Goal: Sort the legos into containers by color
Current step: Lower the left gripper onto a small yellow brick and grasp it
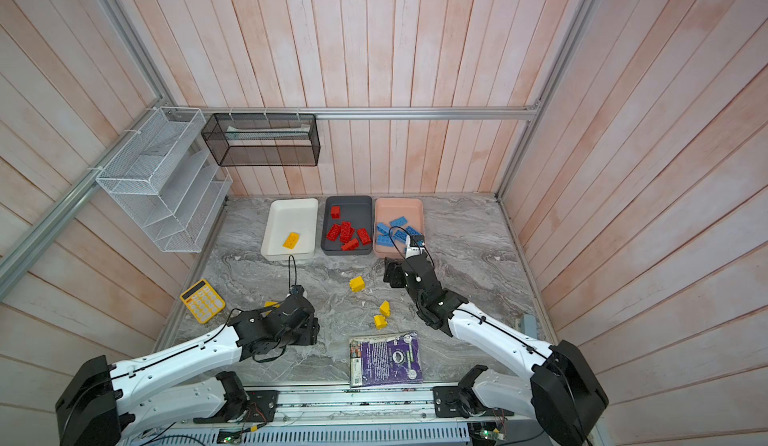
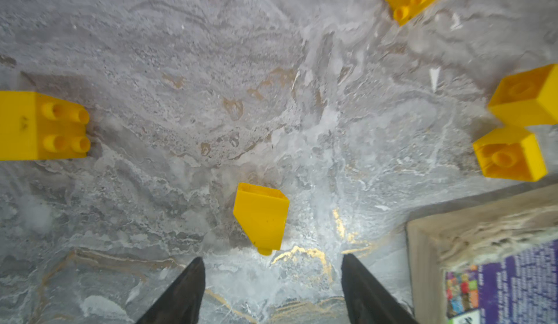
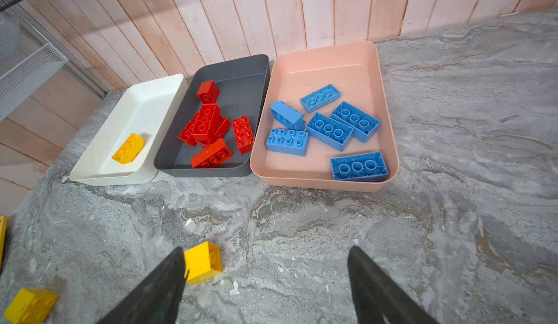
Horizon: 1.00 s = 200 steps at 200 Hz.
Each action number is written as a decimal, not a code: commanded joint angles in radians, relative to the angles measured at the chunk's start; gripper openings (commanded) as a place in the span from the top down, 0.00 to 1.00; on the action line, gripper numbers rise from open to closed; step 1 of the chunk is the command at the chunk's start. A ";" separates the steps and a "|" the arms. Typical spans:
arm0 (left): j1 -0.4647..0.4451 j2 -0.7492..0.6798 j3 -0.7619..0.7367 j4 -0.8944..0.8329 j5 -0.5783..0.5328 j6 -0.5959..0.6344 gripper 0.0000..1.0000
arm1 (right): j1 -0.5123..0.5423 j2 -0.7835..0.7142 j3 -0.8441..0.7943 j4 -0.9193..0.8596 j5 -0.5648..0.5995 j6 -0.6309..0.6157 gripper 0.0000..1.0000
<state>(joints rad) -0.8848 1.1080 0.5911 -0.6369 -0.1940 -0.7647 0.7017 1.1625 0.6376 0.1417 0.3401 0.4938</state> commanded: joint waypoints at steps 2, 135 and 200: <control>-0.003 0.044 -0.006 0.065 -0.002 0.001 0.28 | 0.003 -0.021 -0.009 0.055 0.048 0.008 0.16; -0.003 0.257 0.046 0.104 -0.073 0.056 0.38 | 0.002 0.010 -0.035 0.085 0.033 -0.008 0.15; -0.003 0.289 0.088 0.093 -0.105 0.049 0.56 | 0.002 0.002 -0.048 0.089 0.028 -0.010 0.15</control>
<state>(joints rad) -0.8848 1.3899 0.6418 -0.5419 -0.2565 -0.7155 0.7013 1.1755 0.6006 0.2165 0.3618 0.4942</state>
